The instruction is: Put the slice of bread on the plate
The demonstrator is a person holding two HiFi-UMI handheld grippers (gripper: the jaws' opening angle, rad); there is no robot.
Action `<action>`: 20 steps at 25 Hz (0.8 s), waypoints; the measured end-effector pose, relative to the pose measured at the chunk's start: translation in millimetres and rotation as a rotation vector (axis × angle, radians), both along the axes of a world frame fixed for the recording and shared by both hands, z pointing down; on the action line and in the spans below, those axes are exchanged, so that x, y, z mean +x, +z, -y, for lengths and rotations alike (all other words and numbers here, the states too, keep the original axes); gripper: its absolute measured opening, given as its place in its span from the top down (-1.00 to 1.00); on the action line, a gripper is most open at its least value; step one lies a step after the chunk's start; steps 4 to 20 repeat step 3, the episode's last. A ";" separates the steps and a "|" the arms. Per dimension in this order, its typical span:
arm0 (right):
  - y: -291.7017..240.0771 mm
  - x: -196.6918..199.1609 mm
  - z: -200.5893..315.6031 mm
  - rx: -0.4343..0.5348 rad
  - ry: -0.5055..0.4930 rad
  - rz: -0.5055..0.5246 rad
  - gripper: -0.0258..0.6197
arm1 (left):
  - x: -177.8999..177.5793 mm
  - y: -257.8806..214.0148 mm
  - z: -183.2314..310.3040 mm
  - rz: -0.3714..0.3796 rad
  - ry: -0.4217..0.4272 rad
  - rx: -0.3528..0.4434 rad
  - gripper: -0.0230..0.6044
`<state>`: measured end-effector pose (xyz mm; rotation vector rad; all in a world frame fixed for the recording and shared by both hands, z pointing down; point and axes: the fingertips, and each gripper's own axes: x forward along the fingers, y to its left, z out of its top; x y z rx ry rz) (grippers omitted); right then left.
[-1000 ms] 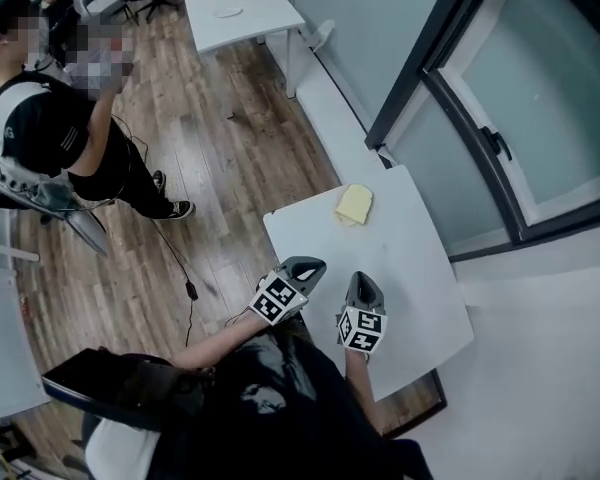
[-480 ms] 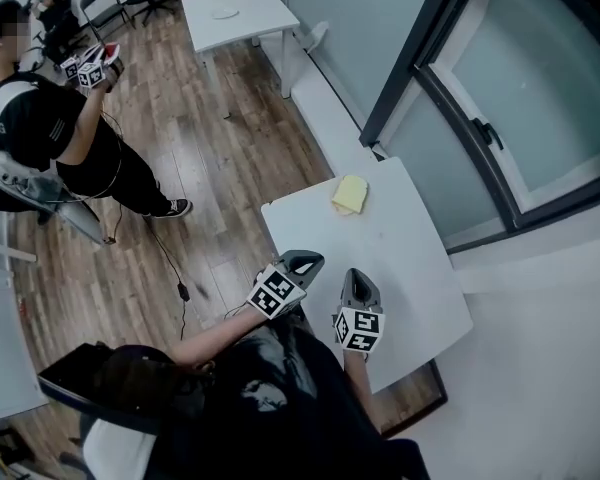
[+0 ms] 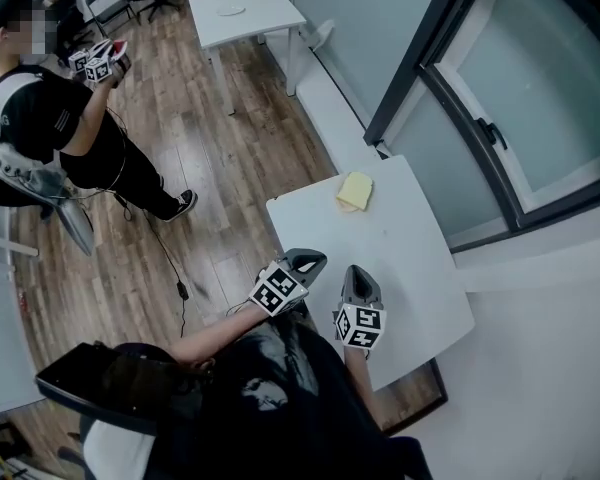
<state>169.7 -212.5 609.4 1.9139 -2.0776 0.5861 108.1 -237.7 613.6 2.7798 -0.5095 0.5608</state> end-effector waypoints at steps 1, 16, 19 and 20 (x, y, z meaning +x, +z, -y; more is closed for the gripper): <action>0.4 -1.7 -0.2 0.000 -0.003 -0.001 0.89 | -0.8 0.5 -0.8 0.000 0.002 0.000 0.92; 1.2 -4.5 -0.5 0.001 -0.010 -0.002 0.89 | -2.2 1.3 -2.0 0.000 0.006 0.000 0.92; 1.2 -4.5 -0.5 0.001 -0.010 -0.002 0.89 | -2.2 1.3 -2.0 0.000 0.006 0.000 0.92; 1.2 -4.5 -0.5 0.001 -0.010 -0.002 0.89 | -2.2 1.3 -2.0 0.000 0.006 0.000 0.92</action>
